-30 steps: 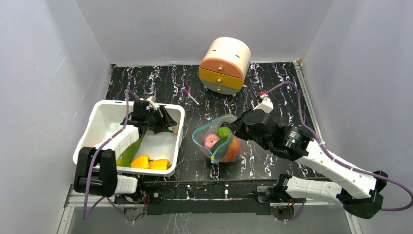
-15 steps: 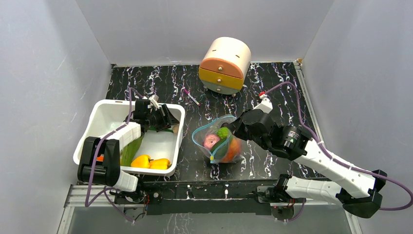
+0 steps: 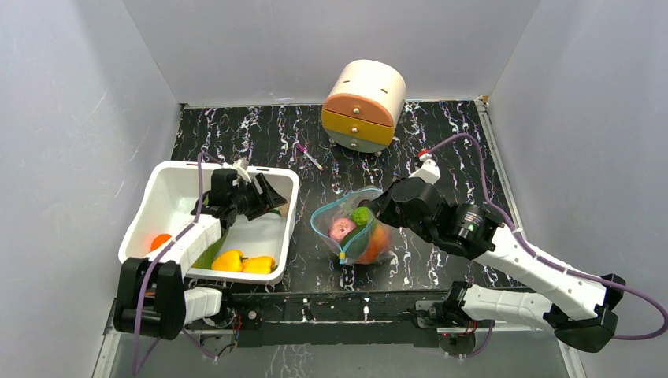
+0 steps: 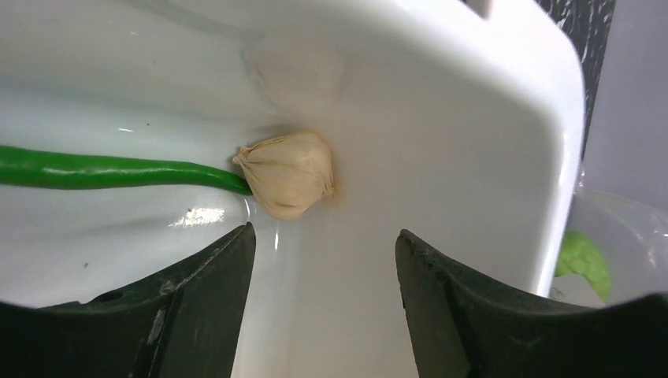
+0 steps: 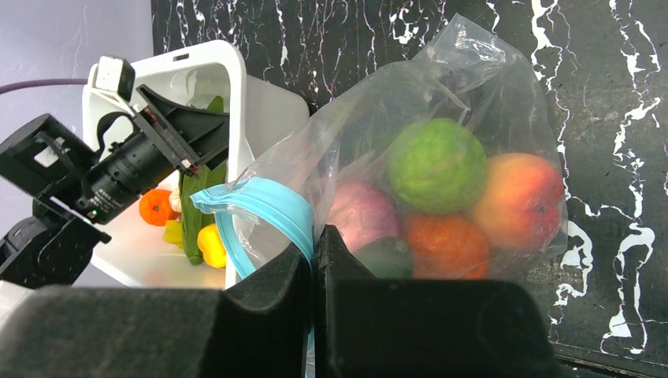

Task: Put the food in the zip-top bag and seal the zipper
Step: Pick up the fake vegetable from the bin.

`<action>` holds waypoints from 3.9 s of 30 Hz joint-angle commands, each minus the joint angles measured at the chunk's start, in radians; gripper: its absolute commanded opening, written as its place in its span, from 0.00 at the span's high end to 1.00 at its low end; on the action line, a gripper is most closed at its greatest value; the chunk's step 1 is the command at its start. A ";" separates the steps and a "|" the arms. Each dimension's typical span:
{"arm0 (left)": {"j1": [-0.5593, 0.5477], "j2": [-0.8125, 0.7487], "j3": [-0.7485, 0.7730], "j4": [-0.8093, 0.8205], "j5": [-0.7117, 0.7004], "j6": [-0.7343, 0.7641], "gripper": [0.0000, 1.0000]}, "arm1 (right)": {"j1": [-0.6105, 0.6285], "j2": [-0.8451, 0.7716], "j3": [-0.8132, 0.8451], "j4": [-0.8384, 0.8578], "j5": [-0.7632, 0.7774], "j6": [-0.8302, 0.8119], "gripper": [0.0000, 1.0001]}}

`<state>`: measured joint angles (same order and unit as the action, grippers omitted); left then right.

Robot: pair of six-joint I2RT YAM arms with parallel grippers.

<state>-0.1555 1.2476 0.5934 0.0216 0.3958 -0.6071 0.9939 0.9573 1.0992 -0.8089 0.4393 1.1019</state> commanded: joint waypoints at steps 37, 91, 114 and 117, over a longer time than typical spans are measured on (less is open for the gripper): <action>-0.084 0.029 -0.193 0.331 -0.158 -0.341 0.45 | 0.002 -0.039 -0.013 0.065 -0.025 0.041 1.00; -0.095 -0.286 -0.138 -0.095 -0.273 -0.213 0.76 | 0.002 -0.138 -0.078 0.029 -0.009 0.059 1.00; -0.099 -0.529 0.135 -0.308 0.026 -0.104 0.76 | 0.002 -0.019 -0.023 0.138 -0.003 0.056 1.00; -0.099 -0.524 0.153 -0.270 0.096 -0.109 0.76 | 0.002 -0.002 -0.023 0.168 -0.018 0.078 1.00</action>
<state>-0.2493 0.7380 0.6861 -0.3035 0.3595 -0.7143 0.9939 0.9497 1.0252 -0.7475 0.4210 1.1534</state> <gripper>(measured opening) 0.300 0.009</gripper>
